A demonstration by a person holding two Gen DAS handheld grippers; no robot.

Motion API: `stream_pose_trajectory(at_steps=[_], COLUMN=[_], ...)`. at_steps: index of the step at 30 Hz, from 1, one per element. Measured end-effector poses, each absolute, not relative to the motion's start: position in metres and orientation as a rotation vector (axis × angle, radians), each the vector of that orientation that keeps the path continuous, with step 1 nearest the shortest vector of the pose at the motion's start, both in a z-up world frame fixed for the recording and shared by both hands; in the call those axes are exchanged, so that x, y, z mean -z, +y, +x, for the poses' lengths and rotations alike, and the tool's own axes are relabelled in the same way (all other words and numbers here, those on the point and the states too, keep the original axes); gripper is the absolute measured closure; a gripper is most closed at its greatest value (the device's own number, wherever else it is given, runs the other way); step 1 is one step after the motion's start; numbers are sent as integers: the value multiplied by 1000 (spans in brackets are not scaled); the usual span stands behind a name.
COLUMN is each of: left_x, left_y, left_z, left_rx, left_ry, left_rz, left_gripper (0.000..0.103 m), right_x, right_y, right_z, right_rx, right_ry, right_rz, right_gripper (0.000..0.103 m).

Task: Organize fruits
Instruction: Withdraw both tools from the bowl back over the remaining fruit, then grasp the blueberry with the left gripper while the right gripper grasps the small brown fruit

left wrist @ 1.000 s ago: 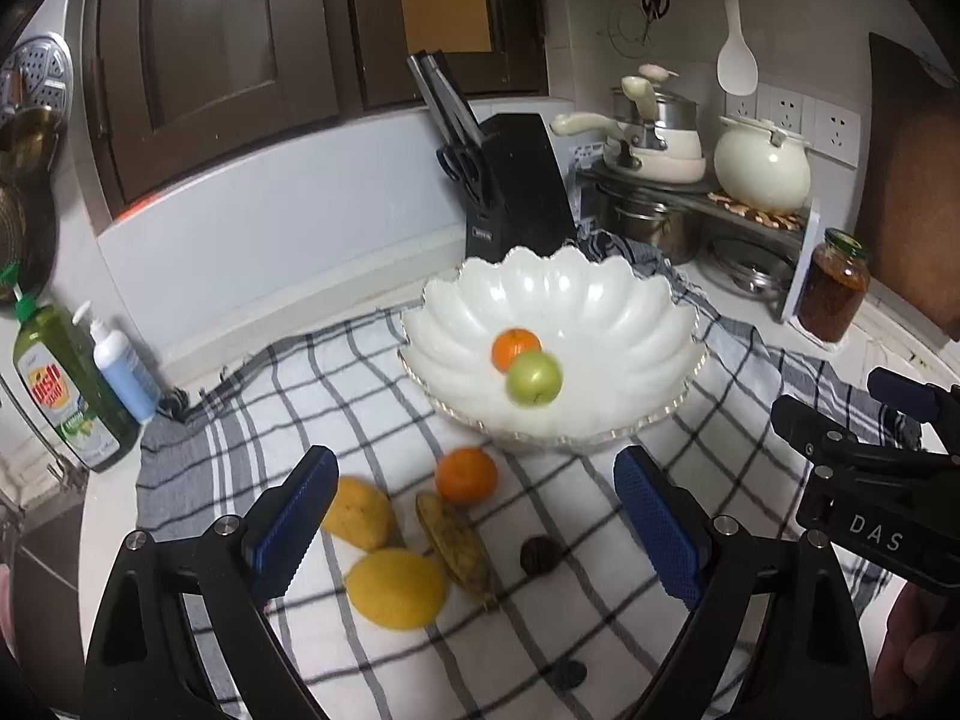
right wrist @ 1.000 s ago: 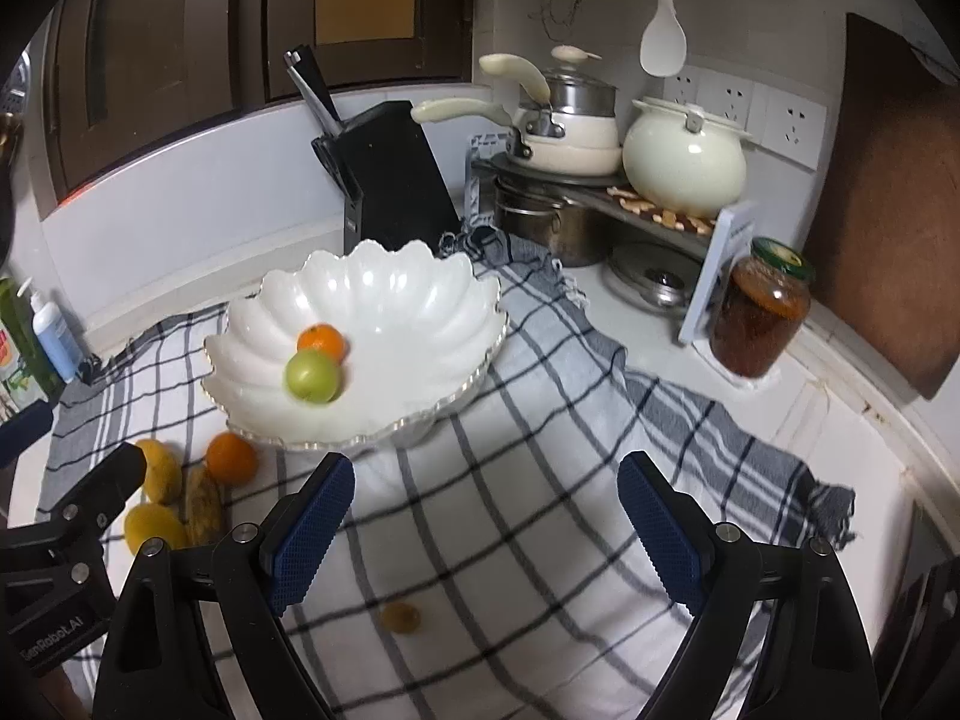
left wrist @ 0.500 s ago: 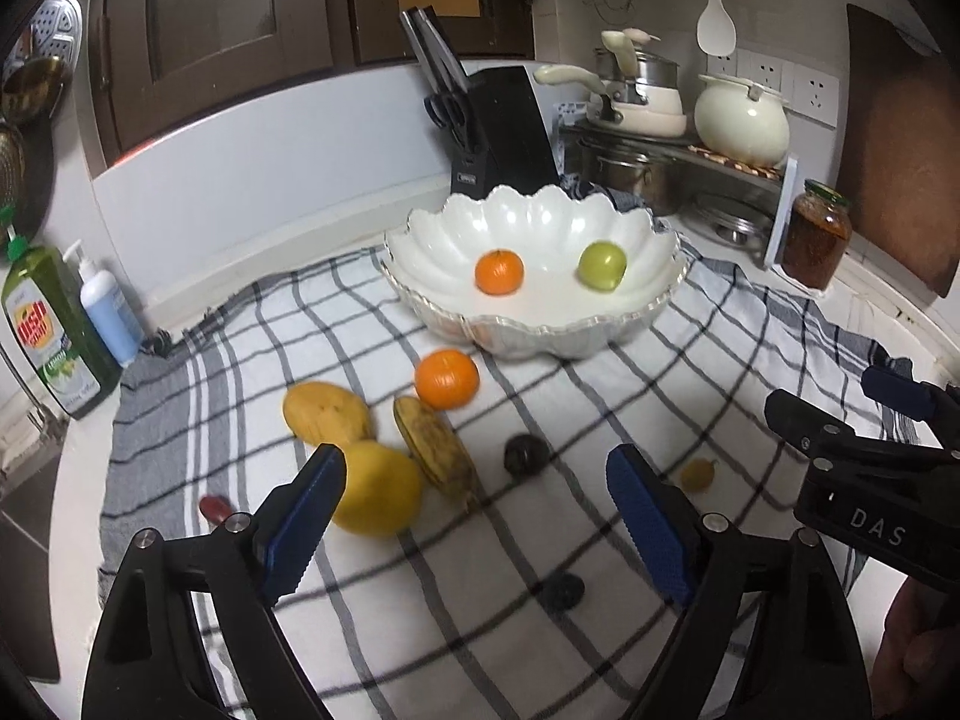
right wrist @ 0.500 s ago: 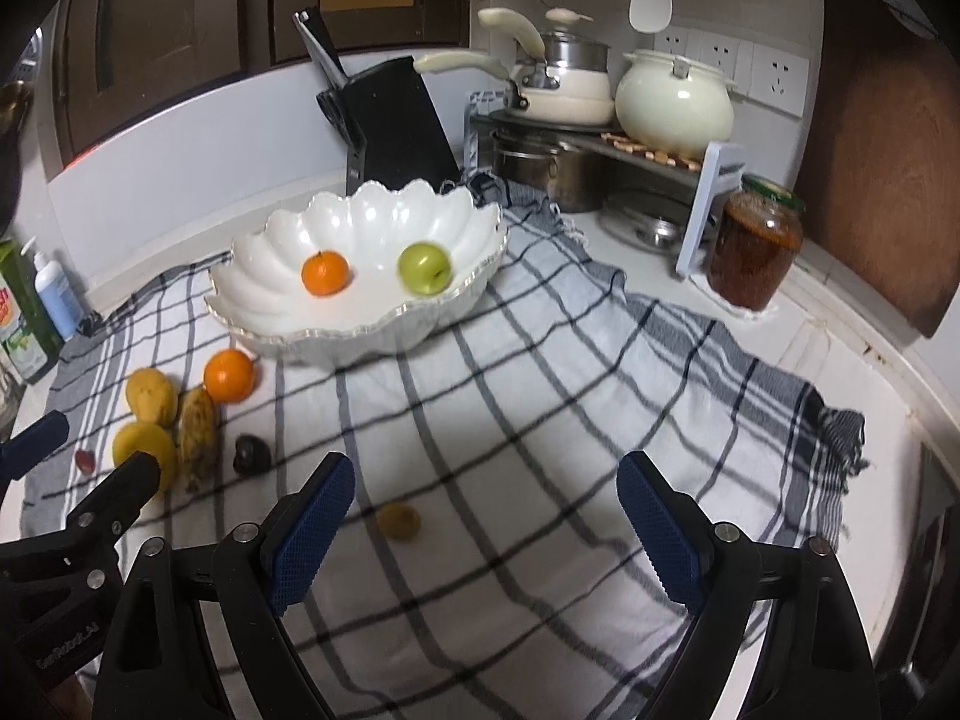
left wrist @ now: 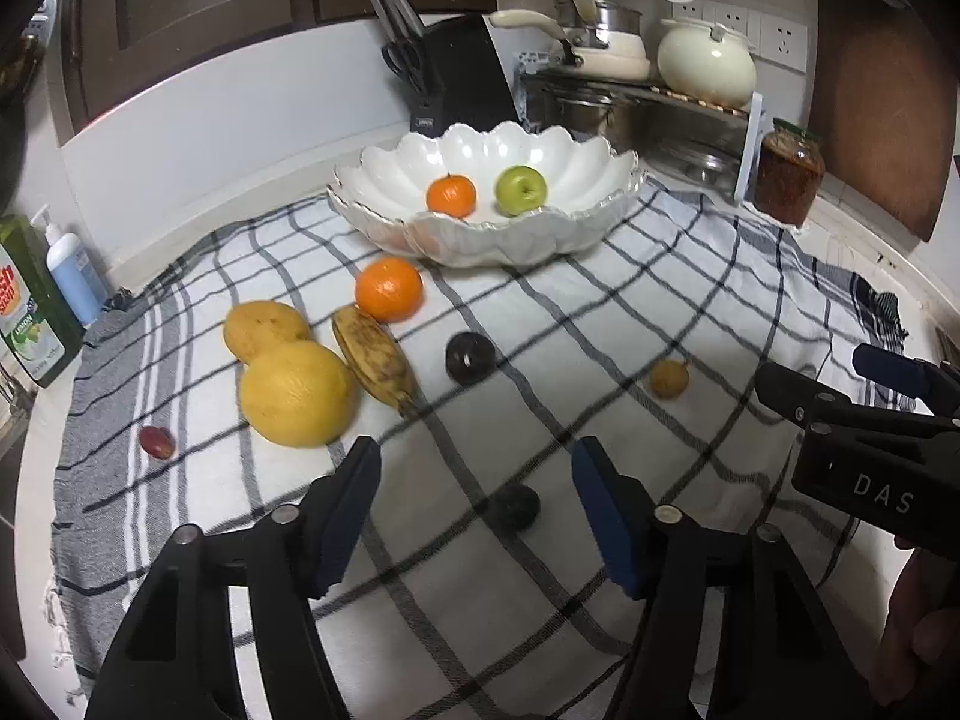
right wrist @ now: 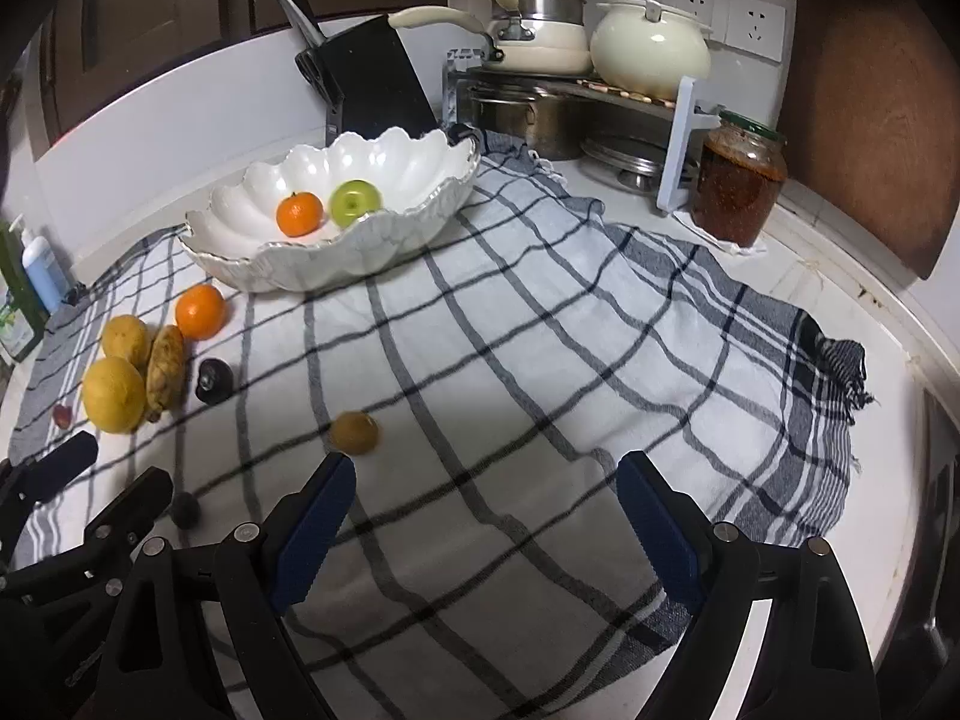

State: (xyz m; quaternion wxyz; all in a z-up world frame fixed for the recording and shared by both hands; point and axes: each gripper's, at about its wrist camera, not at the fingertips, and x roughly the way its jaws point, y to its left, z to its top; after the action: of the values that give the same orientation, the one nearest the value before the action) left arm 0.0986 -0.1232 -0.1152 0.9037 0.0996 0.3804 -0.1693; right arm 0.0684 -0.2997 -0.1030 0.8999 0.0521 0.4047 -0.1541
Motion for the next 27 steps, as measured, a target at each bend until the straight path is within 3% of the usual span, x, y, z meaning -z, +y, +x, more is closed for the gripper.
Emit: stream_pose_trajectory(at_steps=[7, 14, 21, 27], left_x=[130, 141, 148, 148], left_y=[-126, -129, -132, -133], left_z=[99, 100, 102, 101], left_rx=[351, 356, 365, 370], left_ry=[814, 841, 860, 855], left_rz=[210, 222, 227, 229], left_gripper=[54, 57, 70, 74], right_x=[113, 117, 120, 121], right_y=[-302, -300, -300, -300], right_z=[67, 68, 68, 68], right_rx=[308, 305, 303, 308], right_ry=[851, 854, 856, 859], right_rz=[120, 121, 121, 125], right_gripper=[13, 13, 13, 13])
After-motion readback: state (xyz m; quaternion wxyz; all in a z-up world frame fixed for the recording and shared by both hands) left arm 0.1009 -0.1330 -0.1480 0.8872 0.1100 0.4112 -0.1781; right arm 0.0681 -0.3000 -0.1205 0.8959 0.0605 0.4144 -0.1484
